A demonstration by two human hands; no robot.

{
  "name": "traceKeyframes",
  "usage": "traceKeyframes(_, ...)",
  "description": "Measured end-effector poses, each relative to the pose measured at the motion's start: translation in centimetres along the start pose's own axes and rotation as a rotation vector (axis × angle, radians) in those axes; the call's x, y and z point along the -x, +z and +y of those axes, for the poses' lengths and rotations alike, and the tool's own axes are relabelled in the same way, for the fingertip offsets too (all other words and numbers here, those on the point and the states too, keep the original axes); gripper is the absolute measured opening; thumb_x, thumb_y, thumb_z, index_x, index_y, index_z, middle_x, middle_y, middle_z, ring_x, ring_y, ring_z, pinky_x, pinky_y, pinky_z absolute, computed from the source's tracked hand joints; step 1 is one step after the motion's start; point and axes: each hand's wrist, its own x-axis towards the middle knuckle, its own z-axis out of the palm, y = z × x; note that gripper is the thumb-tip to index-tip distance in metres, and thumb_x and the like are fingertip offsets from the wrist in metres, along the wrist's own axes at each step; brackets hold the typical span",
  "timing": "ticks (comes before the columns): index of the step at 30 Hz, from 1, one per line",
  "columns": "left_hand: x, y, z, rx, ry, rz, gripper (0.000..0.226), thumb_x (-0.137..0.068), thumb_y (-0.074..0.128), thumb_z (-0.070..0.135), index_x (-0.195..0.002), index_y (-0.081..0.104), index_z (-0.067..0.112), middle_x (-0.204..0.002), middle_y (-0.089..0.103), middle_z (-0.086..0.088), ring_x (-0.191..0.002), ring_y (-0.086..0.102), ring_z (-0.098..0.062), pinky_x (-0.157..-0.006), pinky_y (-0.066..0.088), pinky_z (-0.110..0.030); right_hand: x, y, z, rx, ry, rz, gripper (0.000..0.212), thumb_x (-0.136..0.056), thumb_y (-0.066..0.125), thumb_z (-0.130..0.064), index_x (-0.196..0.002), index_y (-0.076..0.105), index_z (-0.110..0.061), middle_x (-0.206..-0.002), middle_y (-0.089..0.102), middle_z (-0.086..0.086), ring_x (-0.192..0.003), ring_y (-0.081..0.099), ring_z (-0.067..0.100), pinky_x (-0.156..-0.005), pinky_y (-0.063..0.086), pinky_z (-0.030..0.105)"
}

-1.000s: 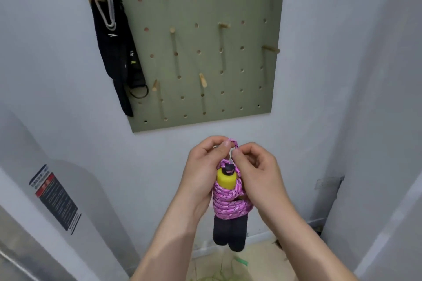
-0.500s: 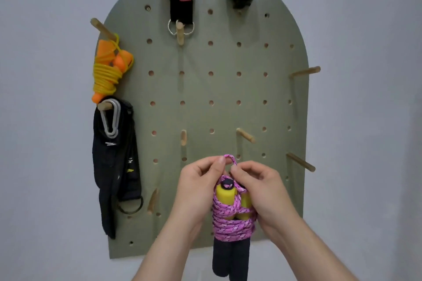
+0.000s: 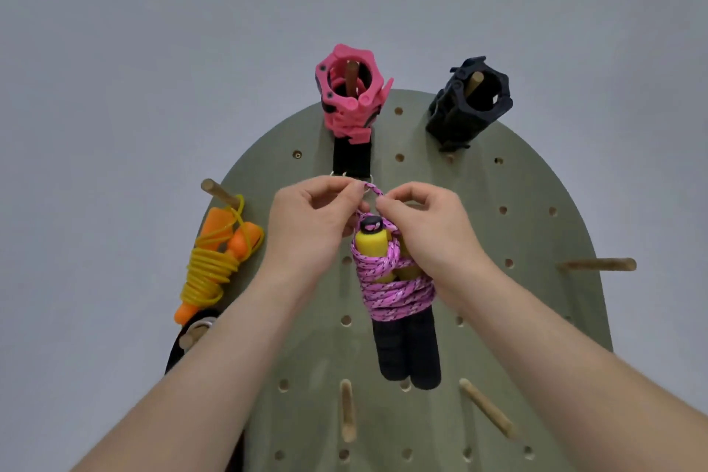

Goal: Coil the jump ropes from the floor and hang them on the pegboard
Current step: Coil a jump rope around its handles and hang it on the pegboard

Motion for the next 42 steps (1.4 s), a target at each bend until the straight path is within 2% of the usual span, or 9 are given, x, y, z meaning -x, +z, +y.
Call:
traceKeyframes(10,-6.2,-0.5,-1.4,-0.085,-0.096,-0.01,0.01,-0.083,0.067,0.005,-0.083,0.07,0.014,-0.067,0.068,-0.01,-0.048,0.054,-0.011,-0.047,0.046,-0.019,-4.8,1.6,1.8,-0.189,0.159,-0.146,0.013,-0.086,0.071,-0.019,-0.083,0.068,-0.006,-0.08,0.069,0.017,-0.069,0.062,0.025,-0.067,0.051,0.036)
traceKeyframes(14,-6.1,-0.9,-3.9,0.001,-0.229,-0.172,0.005,-0.088,0.067,0.008,-0.089,0.071,0.01,-0.08,0.07,-0.018,-0.066,0.06,-0.023,-0.058,0.05,-0.027,-4.7,1.2,3.1,-0.267,0.229,-0.232,0.028,-0.086,0.07,-0.029,-0.1,0.068,-0.005,-0.077,0.068,0.006,-0.062,0.063,0.019,-0.051,0.051,0.024)
traceKeyframes(18,-6.8,-0.6,-5.8,0.007,-0.168,-0.148,0.008,-0.088,0.066,0.009,-0.086,0.069,0.016,-0.075,0.071,-0.012,-0.055,0.057,-0.014,-0.052,0.048,-0.023,-4.5,0.6,5.1,0.001,0.125,-0.248,0.033,-0.083,0.072,-0.039,-0.103,0.066,-0.015,-0.09,0.074,0.007,-0.071,0.068,0.017,-0.054,0.047,0.023)
traceKeyframes(23,-8.5,-0.4,-7.6,-0.208,-0.093,-0.123,0.011,-0.084,0.071,0.016,-0.075,0.068,0.021,-0.076,0.073,-0.01,-0.06,0.06,-0.017,-0.068,0.052,-0.033,-3.8,1.6,6.8,0.072,0.137,-0.268,0.035,-0.079,0.078,-0.03,-0.107,0.059,-0.024,-0.101,0.071,0.017,-0.089,0.072,0.03,-0.079,0.059,0.047)
traceKeyframes(28,-8.9,-0.2,-7.5,-0.416,-0.02,-0.072,0.02,-0.078,0.073,0.013,-0.068,0.067,0.029,-0.074,0.07,0.002,-0.069,0.063,-0.012,-0.064,0.048,-0.022,-3.7,3.7,6.8,-0.022,0.283,-0.19,0.026,-0.086,0.071,-0.025,-0.102,0.053,-0.013,-0.097,0.07,0.017,-0.076,0.073,0.027,-0.062,0.061,0.048)
traceKeyframes(31,-8.2,-0.6,-6.8,-0.489,0.018,-0.242,0.033,-0.069,0.054,0.0,-0.069,0.071,0.028,-0.074,0.072,0.006,-0.072,0.064,-0.012,-0.067,0.049,-0.022,-3.8,4.4,7.2,0.053,0.236,-0.087,0.026,-0.087,0.069,-0.035,-0.091,0.052,-0.015,-0.094,0.069,0.014,-0.067,0.07,0.025,-0.058,0.06,0.048)
traceKeyframes(35,-7.2,-1.5,-6.4,-0.626,0.081,-0.443,0.026,-0.058,0.051,0.027,-0.079,0.066,0.033,-0.087,0.059,0.006,-0.078,0.054,-0.015,-0.07,0.042,-0.029,-3.8,4.2,8.3,0.768,-0.064,-0.04,0.035,-0.092,0.042,-0.059,-0.087,0.05,-0.026,-0.071,0.067,0.004,-0.066,0.066,0.03,-0.066,0.055,0.043)
traceKeyframes(39,-7.0,-1.2,-7.0,-0.827,0.085,-0.449,0.039,-0.06,0.054,0.062,-0.091,0.058,0.038,-0.097,0.047,0.004,-0.102,0.048,-0.024,-0.092,0.044,-0.044,-3.6,3.8,8.2,0.556,0.05,-0.046,0.02,-0.098,0.04,-0.038,-0.1,0.053,-0.024,-0.057,0.066,0.004,-0.048,0.064,0.023,-0.064,0.056,0.039)
traceKeyframes(42,-6.9,-0.7,-7.1,-0.923,0.026,-0.428,0.042,-0.07,0.056,0.068,-0.1,0.054,0.038,-0.101,0.044,0.005,-0.108,0.045,-0.022,-0.094,0.041,-0.048,-2.4,3.2,8.1,0.331,0.127,-0.145,0.022,-0.099,0.04,-0.021,-0.119,0.045,-0.026,-0.071,0.068,0.01,-0.051,0.066,0.022,-0.054,0.058,0.037)
